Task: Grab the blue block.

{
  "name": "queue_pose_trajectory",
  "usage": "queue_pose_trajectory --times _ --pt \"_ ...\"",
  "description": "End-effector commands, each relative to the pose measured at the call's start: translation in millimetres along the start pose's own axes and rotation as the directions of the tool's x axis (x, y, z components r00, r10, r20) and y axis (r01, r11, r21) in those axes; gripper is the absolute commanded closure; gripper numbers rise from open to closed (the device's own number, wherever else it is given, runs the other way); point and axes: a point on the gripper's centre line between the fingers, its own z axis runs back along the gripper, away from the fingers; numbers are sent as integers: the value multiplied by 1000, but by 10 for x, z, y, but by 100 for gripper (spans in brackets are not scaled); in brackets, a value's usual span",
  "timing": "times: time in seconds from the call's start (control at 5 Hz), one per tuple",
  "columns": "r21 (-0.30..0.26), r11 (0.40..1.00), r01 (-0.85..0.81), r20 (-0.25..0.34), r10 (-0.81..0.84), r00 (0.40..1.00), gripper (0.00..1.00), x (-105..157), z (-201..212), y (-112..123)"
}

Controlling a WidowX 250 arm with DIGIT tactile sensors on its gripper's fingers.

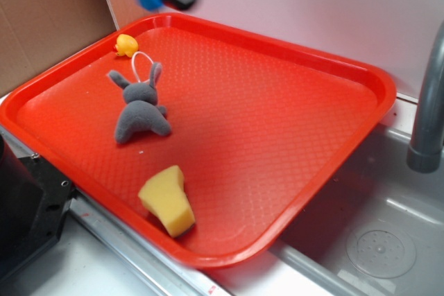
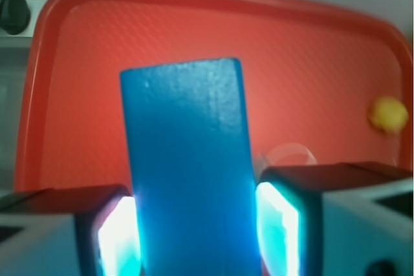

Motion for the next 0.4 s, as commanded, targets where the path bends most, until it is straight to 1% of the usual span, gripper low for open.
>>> queue_pose_trajectory --times 0.0,0.2 --pt "-7 997 -80 39 80 996 100 -329 168 32" --pt "-7 996 -92 42 93 995 100 -286 164 65"
